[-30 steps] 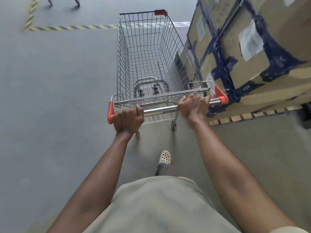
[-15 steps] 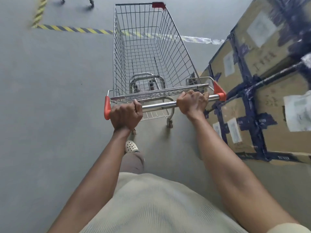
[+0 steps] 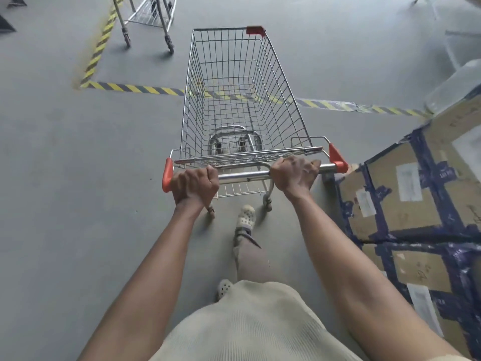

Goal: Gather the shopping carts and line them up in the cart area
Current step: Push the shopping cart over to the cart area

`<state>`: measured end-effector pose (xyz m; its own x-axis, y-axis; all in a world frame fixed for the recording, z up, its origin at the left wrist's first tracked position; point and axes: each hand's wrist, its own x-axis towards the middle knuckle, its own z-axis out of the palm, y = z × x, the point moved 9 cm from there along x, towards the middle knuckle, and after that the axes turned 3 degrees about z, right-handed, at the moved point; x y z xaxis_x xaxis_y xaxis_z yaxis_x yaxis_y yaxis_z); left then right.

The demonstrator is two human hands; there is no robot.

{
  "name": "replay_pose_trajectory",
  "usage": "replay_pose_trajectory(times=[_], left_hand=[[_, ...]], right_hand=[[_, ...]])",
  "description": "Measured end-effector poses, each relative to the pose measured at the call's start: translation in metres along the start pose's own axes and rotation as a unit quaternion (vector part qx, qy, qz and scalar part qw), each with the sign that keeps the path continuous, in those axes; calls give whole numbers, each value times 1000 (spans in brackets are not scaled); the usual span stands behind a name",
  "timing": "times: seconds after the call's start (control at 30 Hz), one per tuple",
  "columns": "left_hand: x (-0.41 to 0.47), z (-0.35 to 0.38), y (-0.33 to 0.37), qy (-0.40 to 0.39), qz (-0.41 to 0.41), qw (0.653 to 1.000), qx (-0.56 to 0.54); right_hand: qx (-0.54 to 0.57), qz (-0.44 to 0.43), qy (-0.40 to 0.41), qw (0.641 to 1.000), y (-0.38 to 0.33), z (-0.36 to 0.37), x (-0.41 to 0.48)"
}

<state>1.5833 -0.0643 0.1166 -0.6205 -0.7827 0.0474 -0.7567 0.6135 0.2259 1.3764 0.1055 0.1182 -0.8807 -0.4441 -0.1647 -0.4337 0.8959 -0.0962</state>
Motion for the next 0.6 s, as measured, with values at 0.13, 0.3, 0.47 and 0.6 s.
replay_pose_trajectory(times=[0.13, 0.3, 0.47, 0.6], left_hand=[[102, 0, -16, 46, -11, 999, -5], [230, 9, -35, 109, 3, 993, 35], [340, 19, -59, 108, -25, 993, -35], [424, 37, -80, 30, -60, 997, -30]], right_hand=[[15, -3, 43, 999, -57, -3, 90], [34, -16, 69, 997, -126, -6, 207], [51, -24, 54, 997, -194, -16, 320], [73, -36, 57, 995, -241, -20, 396]])
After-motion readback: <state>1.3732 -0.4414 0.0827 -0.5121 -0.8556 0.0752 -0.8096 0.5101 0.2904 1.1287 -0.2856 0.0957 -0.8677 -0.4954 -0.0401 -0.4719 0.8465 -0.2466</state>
